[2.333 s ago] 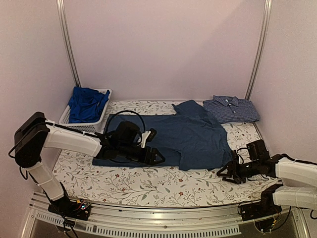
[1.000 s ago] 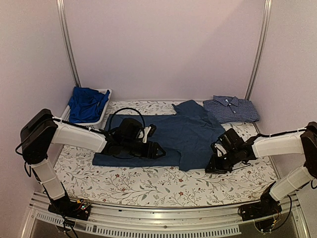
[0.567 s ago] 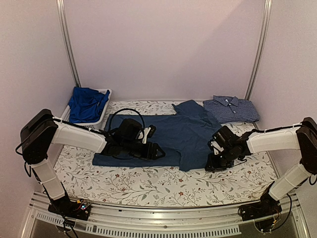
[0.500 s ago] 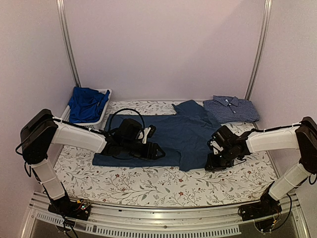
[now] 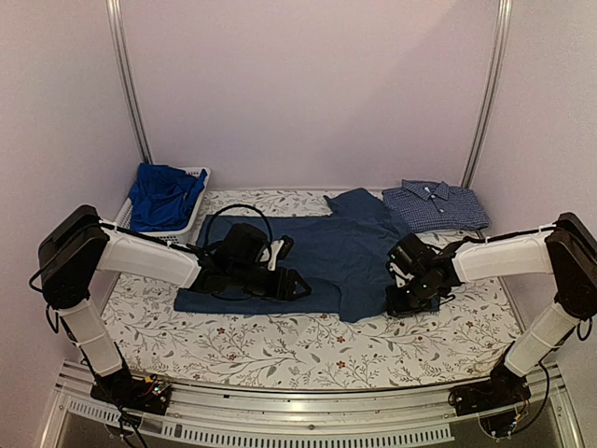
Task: Fold and stack the mixed laundry pile
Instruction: Adjust the 1/3-folded T-shirt at the center of the board.
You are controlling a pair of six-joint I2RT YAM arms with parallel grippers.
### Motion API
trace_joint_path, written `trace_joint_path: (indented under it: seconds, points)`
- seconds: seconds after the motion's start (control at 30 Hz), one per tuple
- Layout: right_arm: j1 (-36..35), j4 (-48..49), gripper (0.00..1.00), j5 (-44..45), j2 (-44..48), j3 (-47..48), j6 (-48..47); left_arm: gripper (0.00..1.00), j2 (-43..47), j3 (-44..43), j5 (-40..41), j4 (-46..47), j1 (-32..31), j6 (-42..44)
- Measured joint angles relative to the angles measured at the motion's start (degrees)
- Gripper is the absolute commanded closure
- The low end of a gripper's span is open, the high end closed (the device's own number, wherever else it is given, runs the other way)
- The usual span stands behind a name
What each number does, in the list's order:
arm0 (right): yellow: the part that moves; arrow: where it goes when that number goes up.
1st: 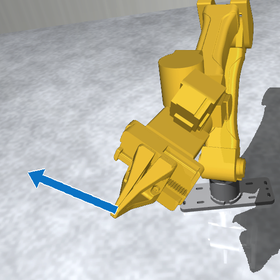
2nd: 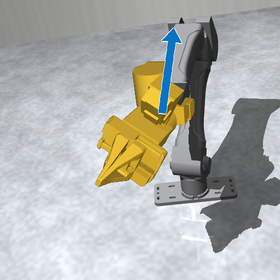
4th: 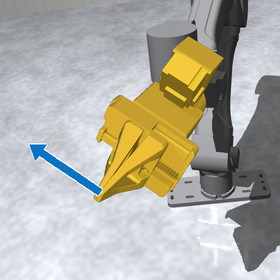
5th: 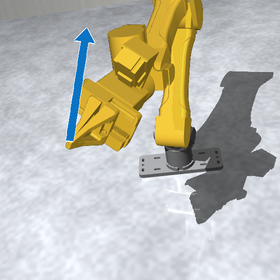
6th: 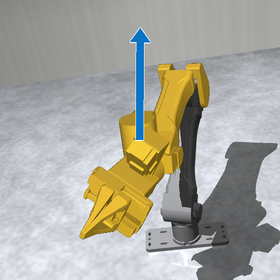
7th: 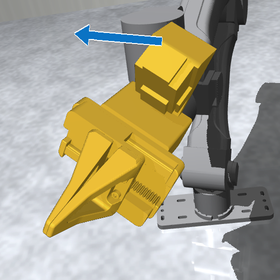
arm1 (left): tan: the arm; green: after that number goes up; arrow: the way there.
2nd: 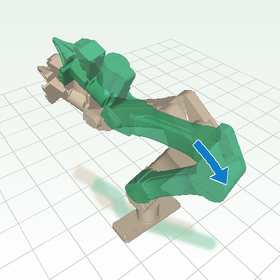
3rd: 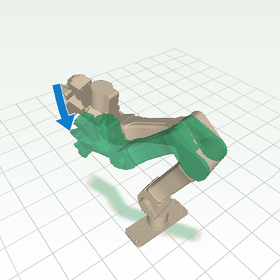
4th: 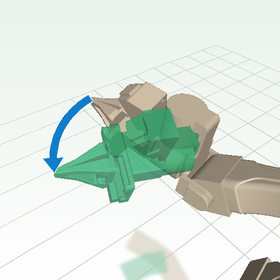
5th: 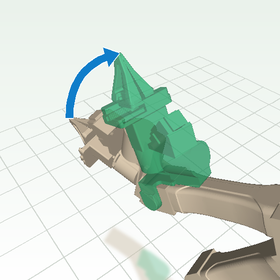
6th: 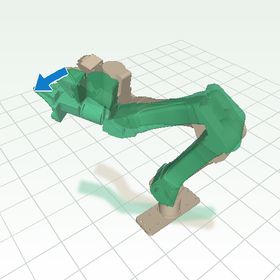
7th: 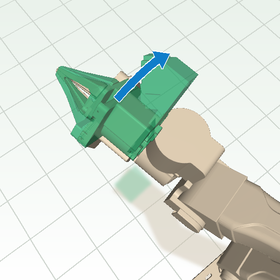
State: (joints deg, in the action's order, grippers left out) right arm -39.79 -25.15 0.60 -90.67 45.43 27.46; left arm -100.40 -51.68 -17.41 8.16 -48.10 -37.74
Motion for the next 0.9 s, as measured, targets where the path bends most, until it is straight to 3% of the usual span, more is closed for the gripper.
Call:
trace_joint_path:
  seconds: [0.17, 0.33, 0.6, 0.9]
  points:
    - [-1.0, -1.0, 0.84, 3.6, -2.2, 2.2, 0.6, 0.35, 0.0, 0.0, 0.0, -0.1, 0.0, 0.0]
    - [-1.2, -0.5, 1.0, 6.0, -3.9, 3.4, 2.3, 0.35, 0.0, 0.1, 0.1, -0.4, 0.1, 0.0]
    - [-1.4, 0.0, 1.0, 5.6, -1.7, 1.3, 4.8, 0.35, 0.0, 0.1, -0.1, -0.4, 0.2, 0.2]
    - [-1.8, -5.4, 1.0, -0.4, 11.6, -4.8, 4.9, 0.35, -1.4, -1.2, 0.2, -0.4, -3.7, 3.3]
